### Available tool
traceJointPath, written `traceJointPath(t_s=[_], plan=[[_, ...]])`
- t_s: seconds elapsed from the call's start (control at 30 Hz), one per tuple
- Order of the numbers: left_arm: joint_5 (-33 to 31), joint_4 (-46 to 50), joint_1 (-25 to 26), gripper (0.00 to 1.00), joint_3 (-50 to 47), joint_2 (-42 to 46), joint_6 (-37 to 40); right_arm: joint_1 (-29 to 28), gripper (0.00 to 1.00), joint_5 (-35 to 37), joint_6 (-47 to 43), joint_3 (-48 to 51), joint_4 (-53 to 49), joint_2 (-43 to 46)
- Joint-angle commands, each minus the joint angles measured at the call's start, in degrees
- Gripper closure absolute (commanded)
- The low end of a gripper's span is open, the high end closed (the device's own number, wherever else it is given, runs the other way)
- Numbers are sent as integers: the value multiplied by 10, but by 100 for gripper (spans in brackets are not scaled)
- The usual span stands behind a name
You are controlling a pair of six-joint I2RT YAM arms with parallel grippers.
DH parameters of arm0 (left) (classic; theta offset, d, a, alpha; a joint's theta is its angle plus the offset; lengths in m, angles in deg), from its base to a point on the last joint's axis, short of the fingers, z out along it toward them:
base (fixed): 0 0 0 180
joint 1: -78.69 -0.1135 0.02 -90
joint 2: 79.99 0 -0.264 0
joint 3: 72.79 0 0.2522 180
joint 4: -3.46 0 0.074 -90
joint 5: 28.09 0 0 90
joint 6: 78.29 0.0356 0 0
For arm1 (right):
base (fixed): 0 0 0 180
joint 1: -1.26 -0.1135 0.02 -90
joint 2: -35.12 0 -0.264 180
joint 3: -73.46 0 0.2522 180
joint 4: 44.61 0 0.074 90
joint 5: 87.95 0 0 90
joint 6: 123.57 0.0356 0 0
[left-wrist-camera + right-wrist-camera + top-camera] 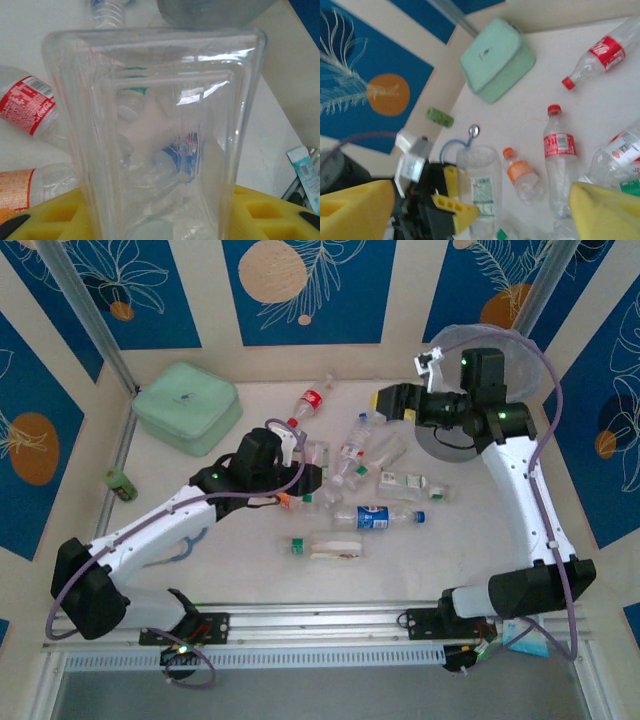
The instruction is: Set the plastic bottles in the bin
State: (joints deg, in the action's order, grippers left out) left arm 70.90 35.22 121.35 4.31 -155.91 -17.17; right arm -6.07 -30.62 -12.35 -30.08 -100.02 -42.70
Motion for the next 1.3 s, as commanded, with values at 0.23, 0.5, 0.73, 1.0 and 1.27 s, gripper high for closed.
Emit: traceJointPath(t_s=[0.23, 0.5, 0.73, 1.0, 1.27], plan=[[90, -93, 1, 100, -33, -11, 18, -93, 14, -69, -18, 63, 15, -63], [112, -168, 7, 100, -48, -29, 1, -123, 13, -72, -18, 68, 12, -104], [94, -178, 10, 100, -42, -39, -1, -133, 27, -94, 0, 76, 31, -120], [92, -188, 10, 100, -38, -39, -1, -138, 27, -100, 28, 79, 71, -146], [58, -158, 10, 100, -40, -28, 4, -136, 54, -95, 34, 77, 71, -154]])
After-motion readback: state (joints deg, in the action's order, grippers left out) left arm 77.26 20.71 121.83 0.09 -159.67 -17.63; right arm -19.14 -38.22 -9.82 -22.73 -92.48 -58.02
